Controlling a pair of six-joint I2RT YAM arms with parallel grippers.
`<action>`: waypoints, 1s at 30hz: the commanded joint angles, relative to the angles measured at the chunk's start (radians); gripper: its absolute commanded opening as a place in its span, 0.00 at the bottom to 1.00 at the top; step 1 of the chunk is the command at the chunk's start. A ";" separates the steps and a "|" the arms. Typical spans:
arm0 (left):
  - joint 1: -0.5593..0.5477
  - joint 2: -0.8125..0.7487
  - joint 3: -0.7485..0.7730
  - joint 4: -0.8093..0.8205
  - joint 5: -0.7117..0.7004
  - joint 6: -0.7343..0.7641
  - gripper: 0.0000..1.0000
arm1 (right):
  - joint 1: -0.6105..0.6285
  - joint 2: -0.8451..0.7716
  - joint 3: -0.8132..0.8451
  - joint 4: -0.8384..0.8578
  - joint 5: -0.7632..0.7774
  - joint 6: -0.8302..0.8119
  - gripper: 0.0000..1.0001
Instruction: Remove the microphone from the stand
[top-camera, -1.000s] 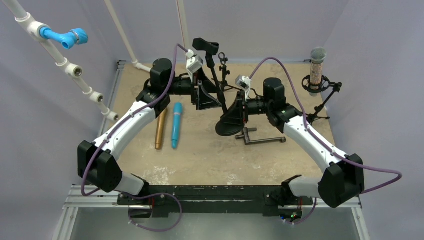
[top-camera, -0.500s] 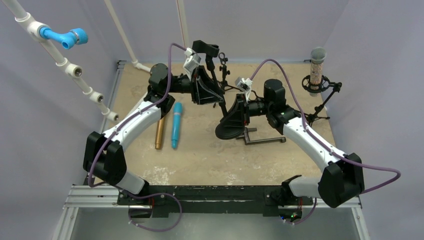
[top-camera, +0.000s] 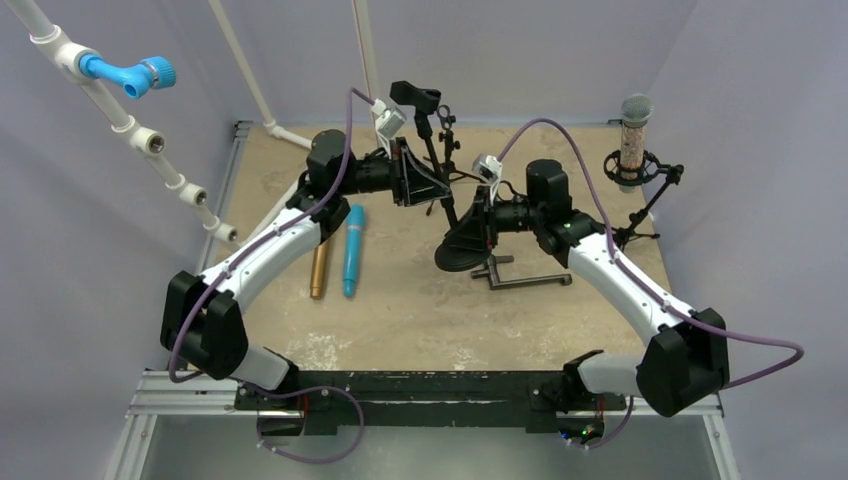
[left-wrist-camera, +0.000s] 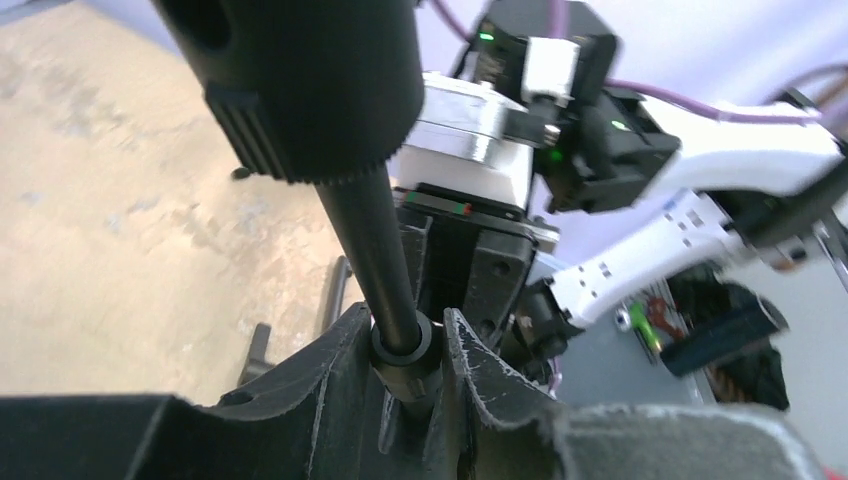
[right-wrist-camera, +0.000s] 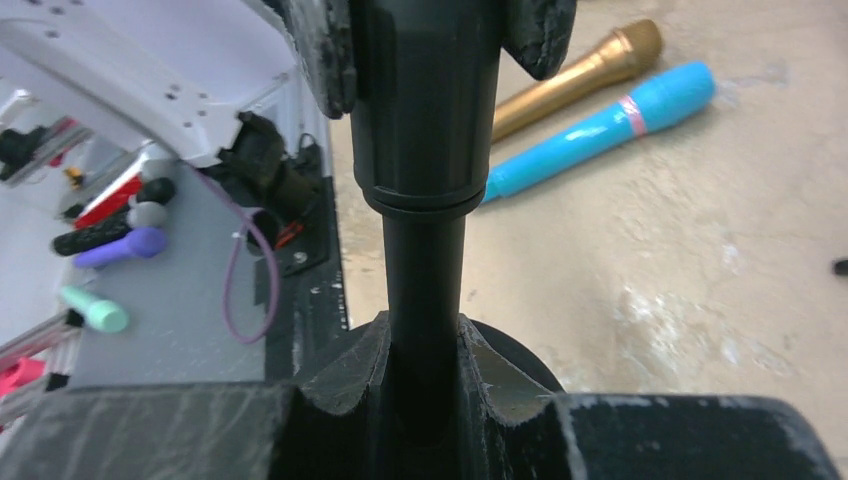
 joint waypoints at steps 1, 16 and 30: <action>-0.044 -0.100 0.047 -0.354 -0.288 0.076 0.21 | 0.001 -0.039 0.075 -0.045 0.215 -0.086 0.00; -0.054 -0.200 0.055 -0.484 -0.277 0.328 0.81 | -0.019 -0.050 0.033 0.037 0.106 -0.039 0.00; -0.001 -0.120 0.041 -0.194 0.114 0.299 0.70 | -0.019 -0.067 -0.022 0.227 -0.230 0.114 0.00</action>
